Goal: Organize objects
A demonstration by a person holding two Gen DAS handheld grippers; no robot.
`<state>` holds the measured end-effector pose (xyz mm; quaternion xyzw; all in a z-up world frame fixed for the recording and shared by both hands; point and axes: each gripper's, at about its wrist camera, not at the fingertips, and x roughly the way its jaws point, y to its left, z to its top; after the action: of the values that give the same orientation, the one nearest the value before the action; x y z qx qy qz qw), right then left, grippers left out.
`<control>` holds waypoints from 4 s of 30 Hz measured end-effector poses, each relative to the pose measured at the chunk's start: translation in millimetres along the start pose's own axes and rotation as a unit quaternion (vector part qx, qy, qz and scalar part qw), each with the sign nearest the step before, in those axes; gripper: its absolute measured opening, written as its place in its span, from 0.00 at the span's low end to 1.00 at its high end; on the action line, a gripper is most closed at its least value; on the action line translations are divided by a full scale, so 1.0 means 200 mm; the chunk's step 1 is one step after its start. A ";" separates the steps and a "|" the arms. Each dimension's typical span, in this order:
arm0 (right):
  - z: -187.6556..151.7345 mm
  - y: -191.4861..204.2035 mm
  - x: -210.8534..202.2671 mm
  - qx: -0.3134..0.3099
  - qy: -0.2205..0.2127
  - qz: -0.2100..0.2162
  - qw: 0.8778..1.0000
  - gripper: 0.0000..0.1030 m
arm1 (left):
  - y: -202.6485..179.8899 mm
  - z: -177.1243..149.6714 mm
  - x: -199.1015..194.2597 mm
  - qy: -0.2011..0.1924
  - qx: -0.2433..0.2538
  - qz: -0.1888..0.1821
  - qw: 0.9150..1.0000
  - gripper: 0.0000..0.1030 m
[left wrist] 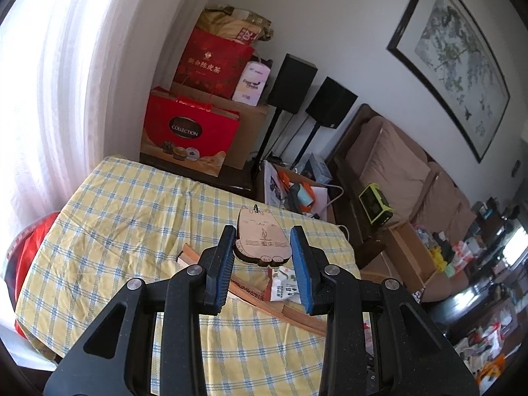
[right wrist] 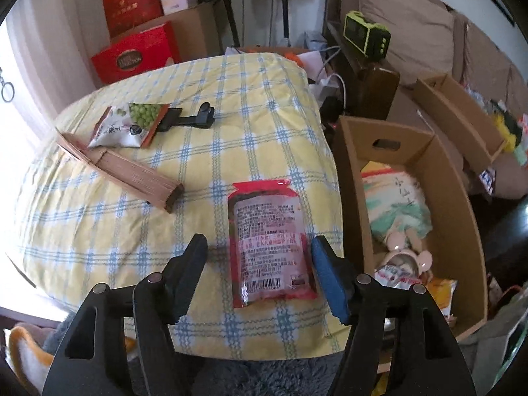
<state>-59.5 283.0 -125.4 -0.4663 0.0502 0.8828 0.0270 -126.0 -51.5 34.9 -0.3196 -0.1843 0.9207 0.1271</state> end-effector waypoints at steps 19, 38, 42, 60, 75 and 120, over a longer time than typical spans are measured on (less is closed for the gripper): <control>0.03 -0.07 -0.11 0.017 -0.032 0.007 0.999 0.12 | -0.10 0.00 -0.01 -0.005 0.042 0.031 0.999 0.30; 0.15 -0.02 -0.36 0.000 -0.100 0.052 0.994 0.12 | -0.20 -0.08 0.11 0.014 0.095 0.065 0.993 0.30; 0.14 -0.07 -0.37 0.011 -0.104 0.050 0.993 0.12 | -0.20 -0.08 0.13 0.018 0.103 0.070 0.992 0.30; -0.05 -0.88 -0.50 0.174 -0.114 -0.050 0.977 0.12 | -0.48 -0.17 0.21 0.086 0.114 -0.101 0.985 0.30; -0.27 -1.30 -0.34 0.248 -0.048 -0.070 0.965 0.13 | -1.63 -0.81 0.83 0.246 0.261 -0.237 0.903 0.30; 0.24 -0.46 -0.57 0.110 -0.074 0.014 0.991 0.70 | -0.40 -0.55 1.03 0.142 0.126 0.175 0.966 0.99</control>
<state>-26.8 379.5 -10.7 -0.3931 0.1509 0.9044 0.0696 -203.4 120.5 -123.3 -0.4559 0.0123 0.8895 0.0287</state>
